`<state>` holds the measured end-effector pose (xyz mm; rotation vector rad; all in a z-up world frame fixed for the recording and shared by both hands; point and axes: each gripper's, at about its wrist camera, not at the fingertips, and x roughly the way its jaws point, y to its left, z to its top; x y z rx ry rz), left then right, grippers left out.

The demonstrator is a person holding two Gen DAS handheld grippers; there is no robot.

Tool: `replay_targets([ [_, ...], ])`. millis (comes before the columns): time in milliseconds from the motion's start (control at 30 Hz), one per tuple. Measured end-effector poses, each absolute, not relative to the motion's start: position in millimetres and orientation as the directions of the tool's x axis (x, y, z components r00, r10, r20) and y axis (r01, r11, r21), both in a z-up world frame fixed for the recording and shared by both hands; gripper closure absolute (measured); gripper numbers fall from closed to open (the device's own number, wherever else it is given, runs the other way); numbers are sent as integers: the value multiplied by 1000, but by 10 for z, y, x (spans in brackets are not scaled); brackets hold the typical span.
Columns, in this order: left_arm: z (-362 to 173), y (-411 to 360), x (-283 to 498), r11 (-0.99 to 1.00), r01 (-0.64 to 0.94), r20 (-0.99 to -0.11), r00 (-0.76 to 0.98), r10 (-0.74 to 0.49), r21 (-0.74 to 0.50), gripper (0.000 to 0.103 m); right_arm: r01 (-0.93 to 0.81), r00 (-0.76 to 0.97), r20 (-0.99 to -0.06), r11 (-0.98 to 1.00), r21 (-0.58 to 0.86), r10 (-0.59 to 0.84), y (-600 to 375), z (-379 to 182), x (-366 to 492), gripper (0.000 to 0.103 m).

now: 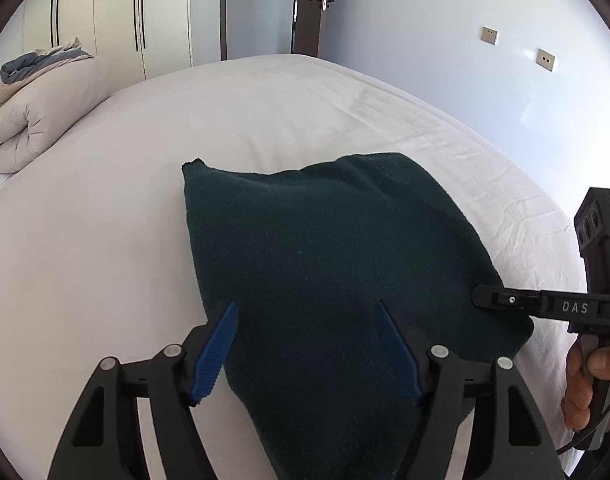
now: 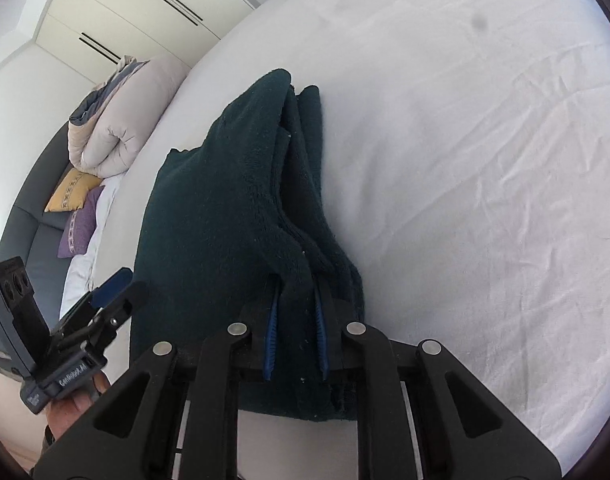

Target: Fold small clothes

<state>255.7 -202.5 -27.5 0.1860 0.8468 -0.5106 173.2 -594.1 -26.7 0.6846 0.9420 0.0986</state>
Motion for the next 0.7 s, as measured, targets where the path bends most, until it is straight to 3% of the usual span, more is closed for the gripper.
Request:
replay_targets([
  [133, -298, -2107, 2827, 874, 485, -770, 557, -310, 0, 46, 215, 607, -685, 747, 629, 402, -6031, -366, 1648, 93],
  [433, -489, -2290, 3081, 883, 466, -808, 539, -238, 51, 45, 196, 626, -629, 688, 699, 461, -6083, -636, 1768, 98],
  [633, -500, -2256, 3077, 882, 469, -808, 535, -247, 41, 45, 202, 628, -632, 690, 695, 453, -6043, -595, 1884, 97],
  [700, -498, -2245, 3078, 883, 467, -806, 538, -247, 41, 45, 218, 624, -642, 690, 690, 445, -6016, -488, 1826, 92],
])
